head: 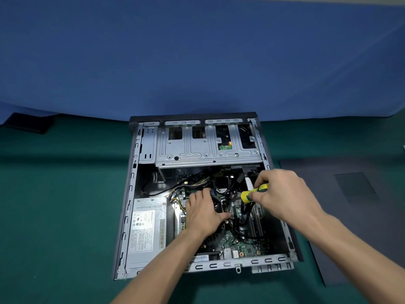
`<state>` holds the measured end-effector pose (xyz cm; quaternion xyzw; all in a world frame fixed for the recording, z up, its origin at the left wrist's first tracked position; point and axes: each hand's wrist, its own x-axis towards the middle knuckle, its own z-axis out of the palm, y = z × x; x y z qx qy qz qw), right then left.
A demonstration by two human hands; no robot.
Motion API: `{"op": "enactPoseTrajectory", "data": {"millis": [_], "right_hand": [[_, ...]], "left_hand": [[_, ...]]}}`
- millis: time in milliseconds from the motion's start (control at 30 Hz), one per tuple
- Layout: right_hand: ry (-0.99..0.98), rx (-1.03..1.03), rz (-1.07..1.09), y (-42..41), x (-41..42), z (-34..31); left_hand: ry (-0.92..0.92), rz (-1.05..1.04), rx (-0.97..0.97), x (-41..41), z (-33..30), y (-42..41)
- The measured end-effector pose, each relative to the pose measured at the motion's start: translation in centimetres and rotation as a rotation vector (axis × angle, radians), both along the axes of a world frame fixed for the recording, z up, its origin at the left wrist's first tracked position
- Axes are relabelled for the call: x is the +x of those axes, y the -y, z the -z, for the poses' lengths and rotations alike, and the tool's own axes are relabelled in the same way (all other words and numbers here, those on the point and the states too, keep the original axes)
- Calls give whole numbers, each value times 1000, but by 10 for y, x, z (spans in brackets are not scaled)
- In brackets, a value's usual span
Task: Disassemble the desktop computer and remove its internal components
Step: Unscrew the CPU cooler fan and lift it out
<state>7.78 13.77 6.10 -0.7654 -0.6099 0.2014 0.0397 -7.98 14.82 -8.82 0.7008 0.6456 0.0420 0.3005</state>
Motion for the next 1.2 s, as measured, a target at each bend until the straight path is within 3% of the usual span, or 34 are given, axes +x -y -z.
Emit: {"op": "enactPoseTrajectory", "data": {"millis": [733, 867, 1033, 1200], "right_hand": [[39, -40, -35, -10, -12, -10], [-100, 8, 6, -21, -25, -16], [301, 50, -52, -28, -40, -23], [115, -30, -214, -36, -44, -25]], "left_hand": [[-2, 53, -75, -1, 6, -5], [-5, 59, -82, 0, 5, -5], [-26, 83, -74, -1, 7, -4], [-29, 103, -72, -2, 7, -4]]}}
